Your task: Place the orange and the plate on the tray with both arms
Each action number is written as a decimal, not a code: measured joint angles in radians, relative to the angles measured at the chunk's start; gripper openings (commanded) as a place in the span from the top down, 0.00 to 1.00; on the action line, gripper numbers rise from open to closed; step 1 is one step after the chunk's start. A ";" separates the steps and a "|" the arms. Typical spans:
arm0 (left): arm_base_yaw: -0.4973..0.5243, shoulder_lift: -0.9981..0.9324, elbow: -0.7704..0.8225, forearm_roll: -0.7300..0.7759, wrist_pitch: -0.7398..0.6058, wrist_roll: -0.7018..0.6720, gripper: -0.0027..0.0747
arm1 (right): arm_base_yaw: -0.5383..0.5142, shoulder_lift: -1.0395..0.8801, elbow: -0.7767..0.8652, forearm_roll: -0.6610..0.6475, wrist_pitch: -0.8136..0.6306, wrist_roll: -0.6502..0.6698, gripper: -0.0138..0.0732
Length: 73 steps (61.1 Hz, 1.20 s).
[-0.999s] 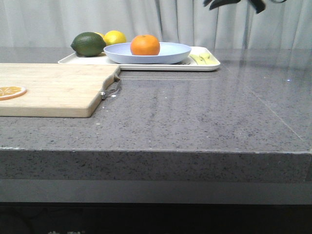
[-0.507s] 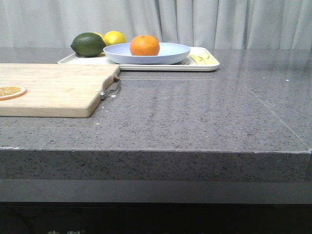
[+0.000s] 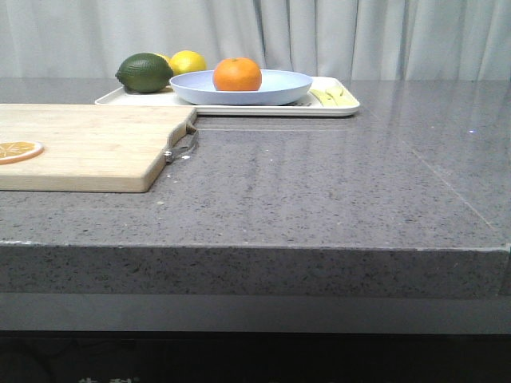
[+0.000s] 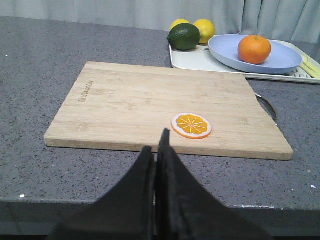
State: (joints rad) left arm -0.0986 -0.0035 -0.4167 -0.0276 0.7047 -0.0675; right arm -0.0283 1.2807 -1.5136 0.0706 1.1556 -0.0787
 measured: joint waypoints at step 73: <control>0.000 0.000 0.000 0.000 0.000 0.000 0.99 | 0.000 -1.169 1.164 -0.005 -0.716 -0.018 0.97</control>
State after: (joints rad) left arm -0.0986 -0.0035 -0.4167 -0.0276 0.7047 -0.0675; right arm -0.0283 0.1121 -0.3499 0.0653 0.4392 -0.0964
